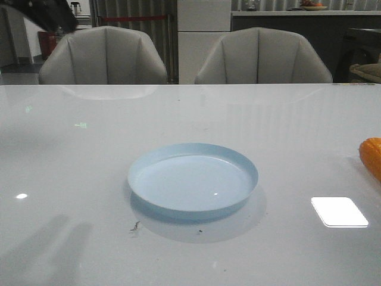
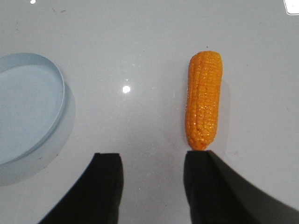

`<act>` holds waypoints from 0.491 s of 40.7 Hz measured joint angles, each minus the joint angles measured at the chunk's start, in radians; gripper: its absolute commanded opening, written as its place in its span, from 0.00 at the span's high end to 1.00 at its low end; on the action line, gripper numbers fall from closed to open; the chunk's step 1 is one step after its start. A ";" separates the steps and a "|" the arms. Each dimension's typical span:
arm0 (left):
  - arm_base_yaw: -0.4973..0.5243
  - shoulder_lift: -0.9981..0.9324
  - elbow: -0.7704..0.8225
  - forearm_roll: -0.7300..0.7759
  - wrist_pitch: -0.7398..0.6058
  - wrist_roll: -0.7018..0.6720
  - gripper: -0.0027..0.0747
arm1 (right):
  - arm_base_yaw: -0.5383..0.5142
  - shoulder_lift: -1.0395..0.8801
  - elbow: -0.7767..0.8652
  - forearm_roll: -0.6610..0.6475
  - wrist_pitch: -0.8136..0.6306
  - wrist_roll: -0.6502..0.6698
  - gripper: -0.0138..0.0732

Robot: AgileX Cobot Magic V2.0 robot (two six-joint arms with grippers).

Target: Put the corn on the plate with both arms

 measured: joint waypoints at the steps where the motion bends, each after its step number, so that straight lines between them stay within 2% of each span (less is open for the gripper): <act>1: 0.005 -0.020 0.002 0.000 -0.007 0.008 0.61 | 0.000 0.003 0.000 0.000 -0.003 0.000 0.35; 8: 0.057 -0.160 0.078 -0.012 -0.112 0.025 0.61 | -0.001 0.059 -0.005 0.000 -0.027 0.000 0.35; 12: 0.088 -0.233 0.193 -0.015 -0.179 0.028 0.61 | -0.012 0.111 -0.040 0.000 -0.027 0.000 0.34; 20: 0.132 -0.396 0.425 -0.024 -0.271 0.029 0.61 | -0.051 0.264 -0.194 -0.046 0.041 0.000 0.20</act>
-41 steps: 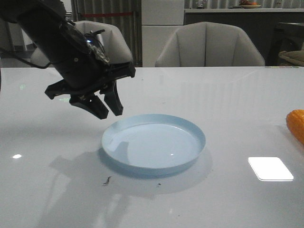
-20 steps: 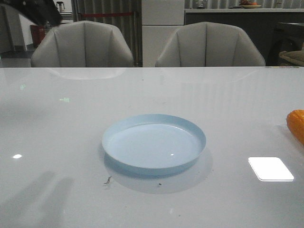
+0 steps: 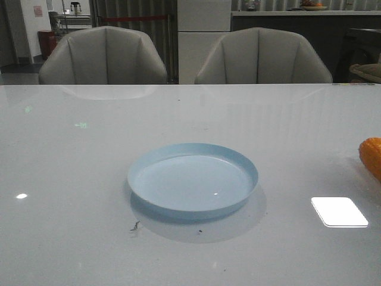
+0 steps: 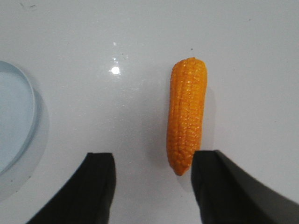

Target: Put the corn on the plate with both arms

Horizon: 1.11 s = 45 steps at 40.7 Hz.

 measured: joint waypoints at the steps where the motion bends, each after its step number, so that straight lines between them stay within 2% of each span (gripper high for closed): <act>1: 0.002 -0.011 0.021 0.000 -0.002 0.000 0.61 | -0.005 0.018 -0.018 -0.008 0.009 0.000 0.19; 10: 0.007 -0.172 0.214 -0.029 -0.054 0.002 0.61 | -0.011 0.196 -0.147 -0.044 0.038 0.000 0.19; 19: 0.007 -0.381 0.384 -0.102 -0.306 0.002 0.61 | -0.011 0.371 -0.203 -0.046 0.042 0.000 0.19; 22: 0.007 -0.443 0.420 -0.109 -0.352 0.002 0.61 | -0.011 0.421 -0.214 -0.046 0.042 0.000 0.19; 29: 0.007 -0.514 0.457 -0.114 -0.365 0.002 0.61 | -0.011 0.515 -0.240 -0.046 0.019 0.038 0.19; 45: 0.007 -0.521 0.460 -0.115 -0.365 0.002 0.61 | -0.011 0.637 -0.257 -0.056 -0.049 0.046 0.20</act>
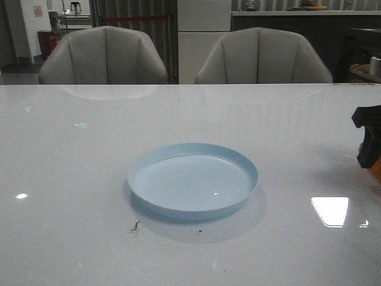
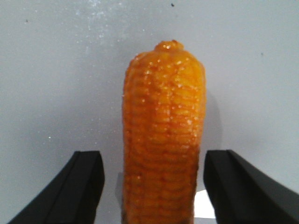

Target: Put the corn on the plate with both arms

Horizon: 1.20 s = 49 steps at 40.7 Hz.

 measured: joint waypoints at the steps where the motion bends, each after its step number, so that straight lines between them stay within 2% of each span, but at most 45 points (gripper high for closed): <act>1: 0.000 0.000 0.000 0.000 0.000 0.000 0.61 | 0.000 0.007 -0.001 0.000 0.000 0.000 0.20; 3: 0.000 0.000 0.000 0.000 0.000 0.000 0.61 | 0.000 0.014 -0.001 0.000 -0.002 0.000 0.22; 11: 0.000 0.000 0.000 0.000 0.000 0.000 0.61 | 0.000 0.017 -0.002 -0.003 -0.004 0.000 0.47; 15: 0.000 0.000 0.000 0.000 0.000 0.000 0.61 | 0.000 0.017 -0.002 -0.025 -0.008 0.000 0.54; 22: 0.000 0.000 0.000 -0.002 -0.021 0.000 0.61 | 0.000 0.017 -0.029 -0.077 0.014 0.000 0.55; 31: 0.000 0.000 0.000 -0.002 -0.034 0.000 0.61 | 0.045 0.017 -0.192 -0.090 0.099 -0.032 0.55; 40: 0.000 0.000 0.000 -0.002 -0.036 0.000 0.61 | 0.183 0.017 -0.358 -0.092 0.187 -0.039 0.54; 49: 0.000 0.000 0.000 -0.002 -0.036 0.000 0.61 | 0.354 0.021 -0.391 -0.092 0.213 -0.043 0.54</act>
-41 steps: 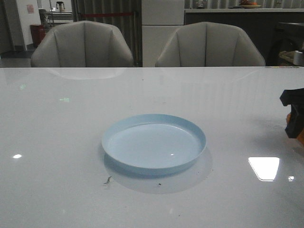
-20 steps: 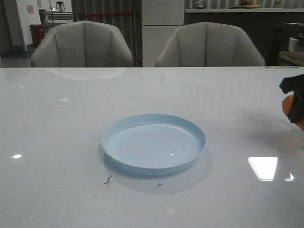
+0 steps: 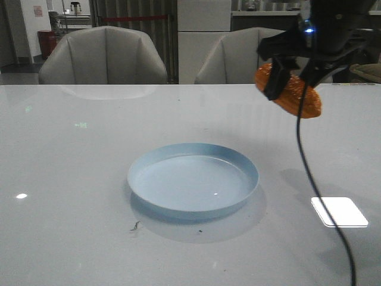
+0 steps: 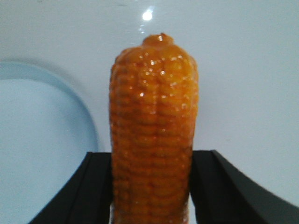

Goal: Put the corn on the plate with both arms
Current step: 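Close the right gripper on the corn and lift it, then carry the corn over the plate and release it with the right gripper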

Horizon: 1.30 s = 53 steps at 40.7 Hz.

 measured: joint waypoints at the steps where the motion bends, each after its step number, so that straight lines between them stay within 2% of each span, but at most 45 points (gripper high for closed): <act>1: 0.000 0.000 0.000 0.000 0.000 0.000 0.61 | 0.023 0.005 0.000 0.000 0.000 0.000 0.54; 10: 0.000 0.000 0.000 0.000 -0.001 0.000 0.61 | 0.178 0.082 0.000 0.000 0.000 -0.001 0.54; 16: 0.000 0.000 0.000 0.000 -0.001 0.000 0.61 | 0.234 0.152 0.000 0.000 0.000 -0.001 0.54; 18: 0.000 0.000 0.000 0.000 -0.001 0.000 0.61 | 0.244 0.175 0.000 0.000 0.000 -0.001 0.52; 22: 0.000 0.000 0.000 0.000 -0.001 0.000 0.61 | 0.256 0.204 0.000 0.000 -0.002 -0.001 0.41; 25: 0.000 0.000 0.000 0.000 -0.001 0.000 0.61 | 0.256 0.208 -0.002 0.002 -0.013 -0.001 0.30; 29: 0.000 0.000 0.000 0.000 -0.001 0.000 0.61 | 0.256 0.211 -0.002 0.002 -0.015 -0.001 0.24; 35: 0.000 0.000 0.000 0.000 -0.001 0.000 0.61 | 0.256 0.215 -0.034 0.002 0.020 -0.001 0.24; 45: 0.000 0.000 0.000 0.000 -0.001 0.000 0.61 | 0.243 0.177 -0.197 -0.005 0.171 0.003 0.24; 53: 0.000 0.000 0.000 0.000 -0.001 0.000 0.61 | 0.133 0.070 -0.266 -0.005 0.244 0.092 0.24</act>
